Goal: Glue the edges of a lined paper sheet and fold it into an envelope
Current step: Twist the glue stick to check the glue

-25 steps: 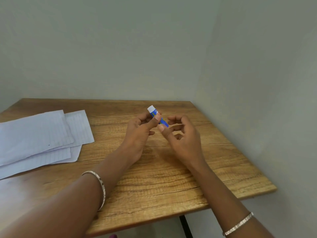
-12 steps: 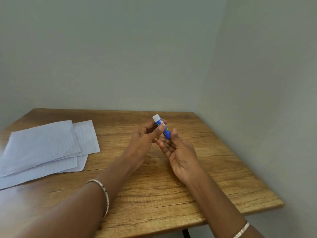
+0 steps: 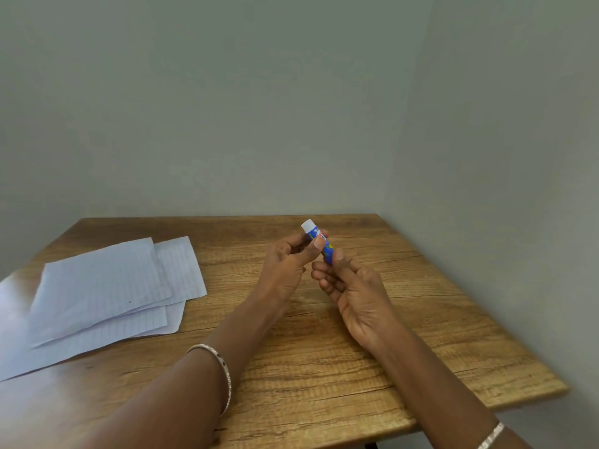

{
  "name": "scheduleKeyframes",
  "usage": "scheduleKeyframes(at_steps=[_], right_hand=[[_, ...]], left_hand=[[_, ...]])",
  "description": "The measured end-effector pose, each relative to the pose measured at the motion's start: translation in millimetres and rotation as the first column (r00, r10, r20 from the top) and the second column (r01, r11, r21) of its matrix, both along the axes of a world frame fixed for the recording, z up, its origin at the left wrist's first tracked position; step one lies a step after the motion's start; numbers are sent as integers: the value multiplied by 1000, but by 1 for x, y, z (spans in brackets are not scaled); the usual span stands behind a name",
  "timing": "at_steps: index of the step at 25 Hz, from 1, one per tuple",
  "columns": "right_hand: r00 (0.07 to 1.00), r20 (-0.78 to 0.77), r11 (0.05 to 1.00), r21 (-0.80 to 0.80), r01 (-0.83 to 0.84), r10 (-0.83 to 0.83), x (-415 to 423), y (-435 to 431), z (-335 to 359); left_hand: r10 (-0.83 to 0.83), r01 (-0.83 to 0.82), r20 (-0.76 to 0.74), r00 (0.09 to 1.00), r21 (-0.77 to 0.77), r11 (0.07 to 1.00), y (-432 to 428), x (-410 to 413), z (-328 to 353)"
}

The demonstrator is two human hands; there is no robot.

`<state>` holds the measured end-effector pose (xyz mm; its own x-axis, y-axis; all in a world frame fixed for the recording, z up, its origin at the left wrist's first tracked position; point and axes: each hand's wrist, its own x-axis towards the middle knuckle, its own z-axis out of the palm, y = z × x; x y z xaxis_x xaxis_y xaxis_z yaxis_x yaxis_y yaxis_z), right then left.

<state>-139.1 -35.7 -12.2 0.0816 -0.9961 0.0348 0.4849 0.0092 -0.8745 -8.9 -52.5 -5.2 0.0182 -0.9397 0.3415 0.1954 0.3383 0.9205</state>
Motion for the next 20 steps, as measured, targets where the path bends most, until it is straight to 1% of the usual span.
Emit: scheduleKeyframes(at_steps=[2,4,6,10,12,17,20], right_hand=[[993,-119,999,31,12,-9,1,0,0],[984,-178,998,60,9,2,0,1,1],[989,-149,998,58,-7,16,0,2,2],[1000,-3,999,-37,10,-10,-4,5,1],[1000,21,999,-49,20,-19,-4,4,0],[995,-104,1000,12,-2,3,1,6,5],[993,-117,999,35,-7,11,4,7,5]], left_hand=[[-9,9,8,1000,-4,1000,-3,0,-1],[-1,2,18,1000,-5,1000,-3,0,-1],[5,-5,22,1000,-1,1000,-3,2,-1],[6,-6,2,1000,25,1000,-2,2,-1],[5,-5,7,1000,11,1000,-1,3,-1],[-13,13,28,1000,-12,1000,-3,5,1],[-5,5,49,999,6,1000,-2,6,2]])
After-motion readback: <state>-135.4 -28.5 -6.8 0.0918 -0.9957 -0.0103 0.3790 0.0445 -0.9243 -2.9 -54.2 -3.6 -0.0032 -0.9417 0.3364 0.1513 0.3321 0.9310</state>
